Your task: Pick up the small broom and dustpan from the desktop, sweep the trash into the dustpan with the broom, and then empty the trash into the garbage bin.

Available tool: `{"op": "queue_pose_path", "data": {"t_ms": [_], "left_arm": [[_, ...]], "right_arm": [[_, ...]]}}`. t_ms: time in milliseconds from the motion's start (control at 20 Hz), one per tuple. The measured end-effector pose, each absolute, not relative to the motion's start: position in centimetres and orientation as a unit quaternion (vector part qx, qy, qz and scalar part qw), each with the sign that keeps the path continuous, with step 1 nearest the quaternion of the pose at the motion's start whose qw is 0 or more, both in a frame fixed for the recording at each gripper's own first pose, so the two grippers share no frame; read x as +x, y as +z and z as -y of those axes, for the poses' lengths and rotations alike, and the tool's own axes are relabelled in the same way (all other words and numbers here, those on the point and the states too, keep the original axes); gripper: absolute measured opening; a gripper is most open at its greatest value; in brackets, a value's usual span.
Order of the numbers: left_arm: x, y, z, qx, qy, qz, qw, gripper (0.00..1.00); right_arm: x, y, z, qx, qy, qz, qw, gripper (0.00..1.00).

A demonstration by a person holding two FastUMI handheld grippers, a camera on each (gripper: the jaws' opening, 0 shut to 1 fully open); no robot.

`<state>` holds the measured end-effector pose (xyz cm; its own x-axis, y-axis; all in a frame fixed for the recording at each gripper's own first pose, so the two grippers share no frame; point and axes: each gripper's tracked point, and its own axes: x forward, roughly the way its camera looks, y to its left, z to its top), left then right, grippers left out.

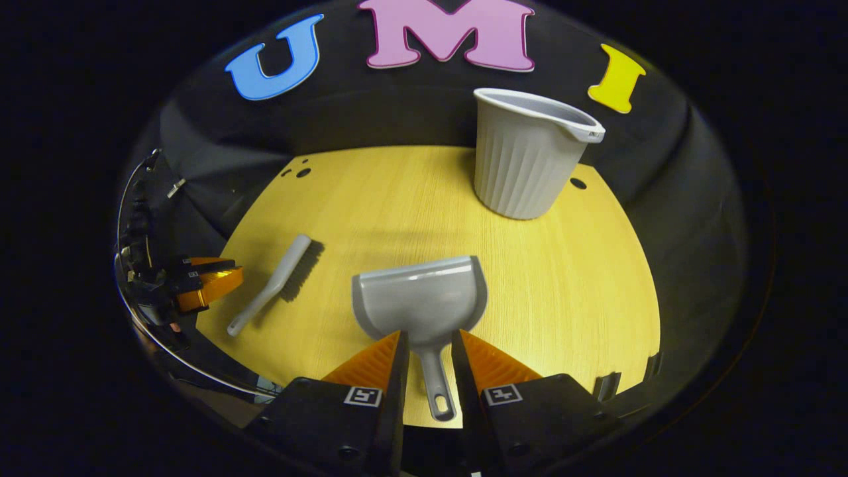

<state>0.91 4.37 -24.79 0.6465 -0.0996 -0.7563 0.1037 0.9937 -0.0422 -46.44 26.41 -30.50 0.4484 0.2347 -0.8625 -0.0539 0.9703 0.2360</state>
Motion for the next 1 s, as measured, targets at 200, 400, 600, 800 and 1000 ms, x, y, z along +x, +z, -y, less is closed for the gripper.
{"op": "queue_pose_path", "data": {"t_ms": [200, 400, 600, 800, 1000], "left_arm": [[2.6, -19.2, -3.6, 0.01, -0.06, -0.327, 0.943, 0.34], [2.9, -15.2, -1.9, -0.007, -0.066, -0.276, 0.959, 0.35], [3.4, -12.3, -0.4, -0.027, -0.055, -0.242, 0.968, 0.36], [3.6, -10.6, 1.2, -0.034, -0.056, -0.229, 0.971, 0.36], [3.6, -9.9, 1.8, -0.018, -0.047, -0.233, 0.971, 0.33]], "right_arm": [[-44.7, -27.8, -26.5, 0.097, 0.091, -0.457, 0.88, 0.41], [-42.9, -24.8, -25.7, 0.106, 0.089, -0.395, 0.908, 0.41], [-41.8, -21.7, -24.7, 0.091, 0.094, -0.345, 0.93, 0.41], [-41.5, -20.5, -24.8, 0.074, 0.107, -0.324, 0.937, 0.4], [-41.4, -19.8, -24.7, 0.061, 0.121, -0.316, 0.939, 0.4]]}}
